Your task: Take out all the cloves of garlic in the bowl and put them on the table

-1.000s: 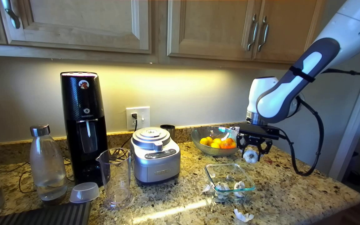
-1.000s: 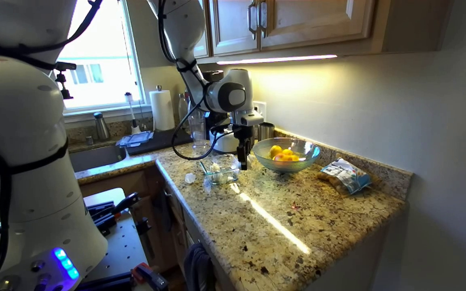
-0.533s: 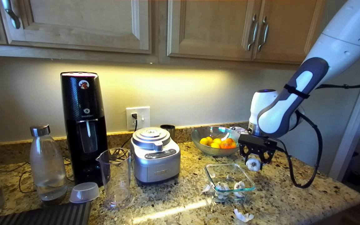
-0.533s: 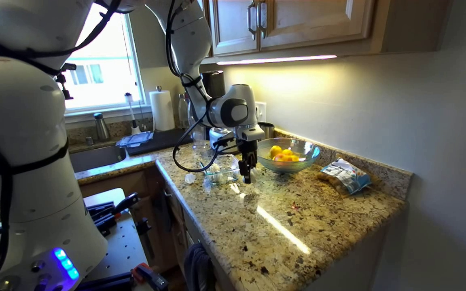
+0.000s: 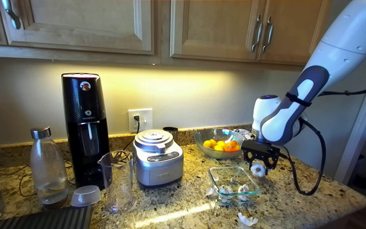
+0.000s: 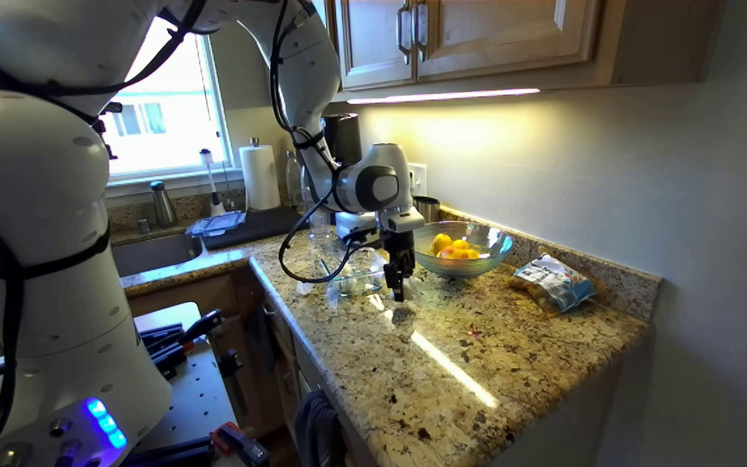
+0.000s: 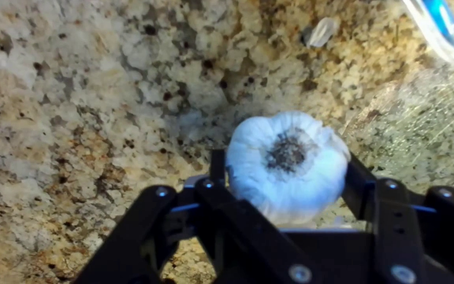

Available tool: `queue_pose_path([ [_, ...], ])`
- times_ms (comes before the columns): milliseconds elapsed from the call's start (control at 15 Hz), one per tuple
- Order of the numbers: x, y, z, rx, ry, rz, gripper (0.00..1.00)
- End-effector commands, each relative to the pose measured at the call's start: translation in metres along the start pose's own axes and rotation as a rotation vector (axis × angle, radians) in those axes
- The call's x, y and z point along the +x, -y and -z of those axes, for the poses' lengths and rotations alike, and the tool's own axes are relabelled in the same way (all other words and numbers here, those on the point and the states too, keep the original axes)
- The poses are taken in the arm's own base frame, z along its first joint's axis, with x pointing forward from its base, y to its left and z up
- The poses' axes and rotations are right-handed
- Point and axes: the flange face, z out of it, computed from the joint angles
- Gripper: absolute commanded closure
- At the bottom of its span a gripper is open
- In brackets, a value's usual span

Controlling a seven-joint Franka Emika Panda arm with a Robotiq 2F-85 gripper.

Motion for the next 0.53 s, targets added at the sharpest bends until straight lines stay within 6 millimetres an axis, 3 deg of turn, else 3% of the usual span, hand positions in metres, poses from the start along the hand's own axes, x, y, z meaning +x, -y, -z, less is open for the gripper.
queue_pose_path([
  [0, 0.001, -0.002, 0.013, -0.006, -0.032, 0.002, 0.01],
  [467, -0.014, 0.005, 0.059, 0.065, -0.033, 0.094, 0.0],
])
